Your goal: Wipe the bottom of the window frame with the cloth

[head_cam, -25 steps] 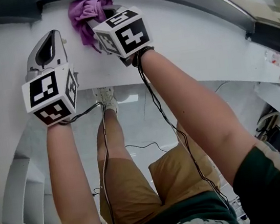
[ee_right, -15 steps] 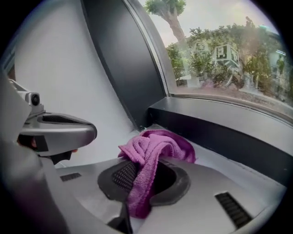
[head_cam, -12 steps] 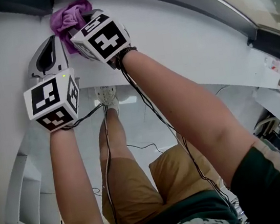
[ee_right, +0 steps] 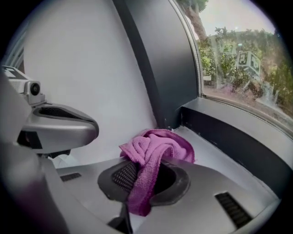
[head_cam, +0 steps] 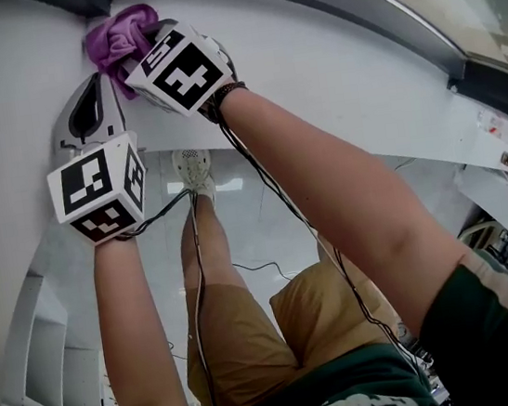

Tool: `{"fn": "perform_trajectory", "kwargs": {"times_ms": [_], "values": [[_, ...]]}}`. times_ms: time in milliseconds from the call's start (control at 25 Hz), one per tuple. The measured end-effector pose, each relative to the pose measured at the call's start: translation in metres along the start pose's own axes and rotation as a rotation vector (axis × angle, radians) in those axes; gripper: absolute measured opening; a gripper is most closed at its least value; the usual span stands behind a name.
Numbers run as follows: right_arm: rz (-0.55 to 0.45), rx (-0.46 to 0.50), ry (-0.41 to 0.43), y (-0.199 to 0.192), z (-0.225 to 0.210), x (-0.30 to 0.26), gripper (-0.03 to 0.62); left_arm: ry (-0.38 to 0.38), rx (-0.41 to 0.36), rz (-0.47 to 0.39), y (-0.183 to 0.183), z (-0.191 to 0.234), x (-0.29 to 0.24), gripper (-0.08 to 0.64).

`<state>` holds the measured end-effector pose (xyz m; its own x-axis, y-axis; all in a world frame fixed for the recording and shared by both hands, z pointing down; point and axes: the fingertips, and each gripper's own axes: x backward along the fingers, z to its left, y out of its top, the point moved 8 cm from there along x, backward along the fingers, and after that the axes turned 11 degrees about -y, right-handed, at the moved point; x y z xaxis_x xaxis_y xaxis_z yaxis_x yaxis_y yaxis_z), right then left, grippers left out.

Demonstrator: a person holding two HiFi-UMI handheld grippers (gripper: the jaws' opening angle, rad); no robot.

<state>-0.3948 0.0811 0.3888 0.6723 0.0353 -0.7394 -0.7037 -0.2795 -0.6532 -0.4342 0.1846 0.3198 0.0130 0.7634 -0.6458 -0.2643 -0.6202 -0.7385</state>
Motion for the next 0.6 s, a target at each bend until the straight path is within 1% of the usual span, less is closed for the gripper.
{"fn": "perform_trajectory", "kwargs": {"times_ms": [400,600], "values": [[0.058,0.019,0.069,-0.034,0.036,0.017,0.067,0.019,0.01,0.018,-0.015,-0.008,0.022,0.008],[0.067,0.015,0.072,-0.044,0.046,0.021,0.067,0.025,0.013,0.023,-0.02,-0.008,0.027,0.006]]}}
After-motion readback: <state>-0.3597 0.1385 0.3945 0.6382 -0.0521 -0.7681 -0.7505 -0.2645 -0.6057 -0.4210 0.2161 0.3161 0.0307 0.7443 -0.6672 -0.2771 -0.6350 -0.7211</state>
